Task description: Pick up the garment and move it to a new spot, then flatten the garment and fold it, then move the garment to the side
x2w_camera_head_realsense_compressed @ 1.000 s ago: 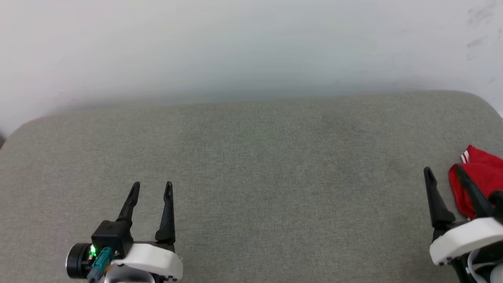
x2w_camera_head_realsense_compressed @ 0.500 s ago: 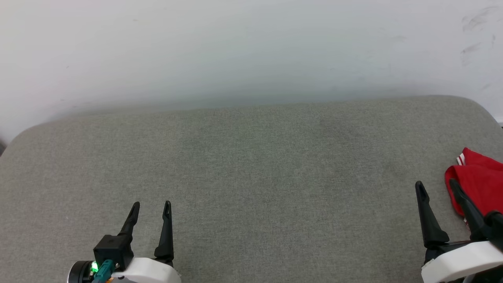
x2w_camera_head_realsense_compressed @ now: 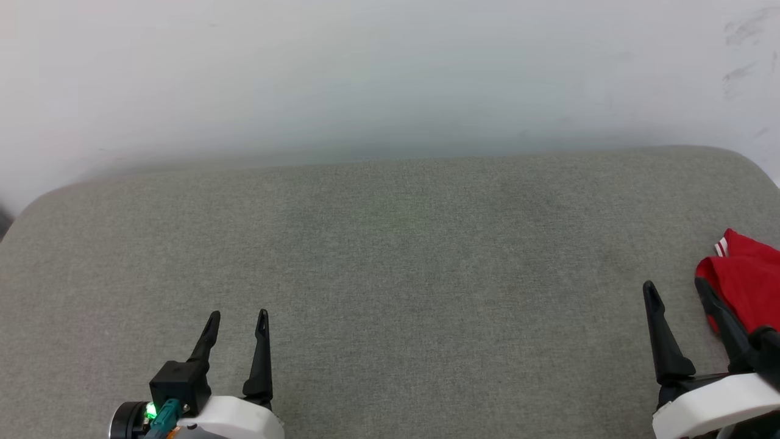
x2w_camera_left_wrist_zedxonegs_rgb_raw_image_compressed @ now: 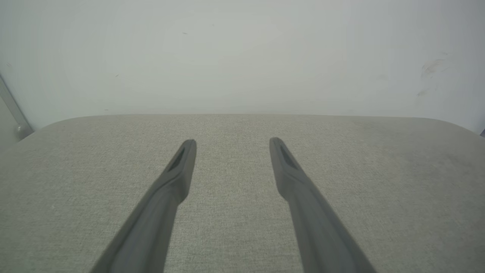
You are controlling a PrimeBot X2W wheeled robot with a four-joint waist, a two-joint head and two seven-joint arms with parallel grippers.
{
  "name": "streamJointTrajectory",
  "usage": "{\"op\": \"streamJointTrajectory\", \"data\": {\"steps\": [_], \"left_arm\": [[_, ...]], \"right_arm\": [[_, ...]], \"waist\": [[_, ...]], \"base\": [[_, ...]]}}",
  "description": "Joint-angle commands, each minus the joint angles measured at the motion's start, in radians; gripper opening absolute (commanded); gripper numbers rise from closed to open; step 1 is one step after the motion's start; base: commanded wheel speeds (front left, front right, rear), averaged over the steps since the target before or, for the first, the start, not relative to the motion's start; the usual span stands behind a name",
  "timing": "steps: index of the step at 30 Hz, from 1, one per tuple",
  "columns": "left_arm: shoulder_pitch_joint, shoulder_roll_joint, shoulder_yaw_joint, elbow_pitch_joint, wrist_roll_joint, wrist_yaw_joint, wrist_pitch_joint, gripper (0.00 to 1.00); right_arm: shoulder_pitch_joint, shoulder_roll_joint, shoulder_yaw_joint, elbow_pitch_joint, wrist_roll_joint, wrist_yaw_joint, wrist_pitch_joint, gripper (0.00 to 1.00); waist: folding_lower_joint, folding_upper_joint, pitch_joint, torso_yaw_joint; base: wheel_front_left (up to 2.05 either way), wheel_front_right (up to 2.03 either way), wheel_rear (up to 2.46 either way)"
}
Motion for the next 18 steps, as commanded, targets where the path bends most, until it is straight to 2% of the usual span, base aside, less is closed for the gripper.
{"op": "streamJointTrajectory", "data": {"steps": [1,2,6,18], "left_arm": [[-0.015,-0.004,0.003,0.002,0.007,0.003,-0.006,1.0],[-0.016,-0.004,0.006,0.001,0.007,0.003,-0.006,0.0],[0.016,-0.009,0.001,0.024,-0.014,0.0,0.005,0.0],[-0.003,-0.032,0.053,0.034,-0.203,-0.041,0.057,0.0]], "right_arm": [[0.001,-0.004,0.002,0.002,-0.004,-0.001,-0.005,1.0],[0.001,-0.004,0.002,0.003,-0.003,-0.001,-0.007,0.0],[0.001,0.004,0.003,0.035,0.016,0.0,0.0,0.0],[-0.033,0.009,-0.001,0.099,0.231,0.0,0.003,0.0]], "waist": [[0.0,0.0,0.0,0.001],[0.0,0.0,0.0,0.002],[0.0,0.0,0.0,0.002],[0.0,0.0,0.0,0.005]], "base": [[0.0,0.0,0.0],[0.0,0.0,0.0],[0.0,0.0,0.0],[0.0,0.0,0.0]]}}
